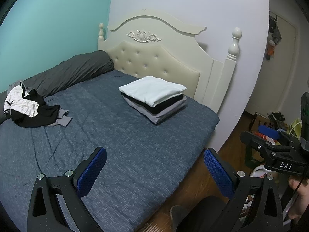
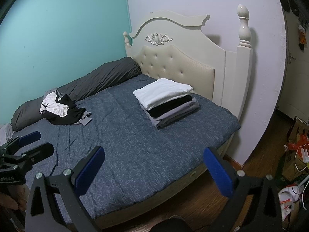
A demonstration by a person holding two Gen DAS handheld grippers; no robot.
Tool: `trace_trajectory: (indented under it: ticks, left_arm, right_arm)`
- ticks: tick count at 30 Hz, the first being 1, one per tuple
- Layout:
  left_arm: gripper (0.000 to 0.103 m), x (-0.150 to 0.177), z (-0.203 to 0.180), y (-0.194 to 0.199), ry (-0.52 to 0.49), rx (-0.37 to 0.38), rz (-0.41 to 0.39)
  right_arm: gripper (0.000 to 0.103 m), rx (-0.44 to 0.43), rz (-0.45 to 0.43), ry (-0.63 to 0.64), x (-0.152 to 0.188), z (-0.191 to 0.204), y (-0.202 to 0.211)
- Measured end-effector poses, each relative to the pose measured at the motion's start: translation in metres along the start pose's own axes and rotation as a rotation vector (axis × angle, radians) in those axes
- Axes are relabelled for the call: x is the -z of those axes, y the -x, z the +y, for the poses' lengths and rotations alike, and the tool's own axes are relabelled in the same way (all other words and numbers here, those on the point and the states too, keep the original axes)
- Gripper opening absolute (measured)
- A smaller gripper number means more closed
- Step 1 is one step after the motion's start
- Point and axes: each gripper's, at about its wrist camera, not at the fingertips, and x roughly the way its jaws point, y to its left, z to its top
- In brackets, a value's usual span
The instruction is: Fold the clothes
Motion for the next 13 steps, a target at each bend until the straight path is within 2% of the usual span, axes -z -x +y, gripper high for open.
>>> trace_trajectory:
  ticks: [13]
  left_arm:
    - [0.103, 0.0007, 0.0017, -0.0023, 0.008, -0.004, 0.007]
  right_arm:
    - [0.103, 0.002, 0.004, 0.001, 0.0018, 0.0007, -0.0008]
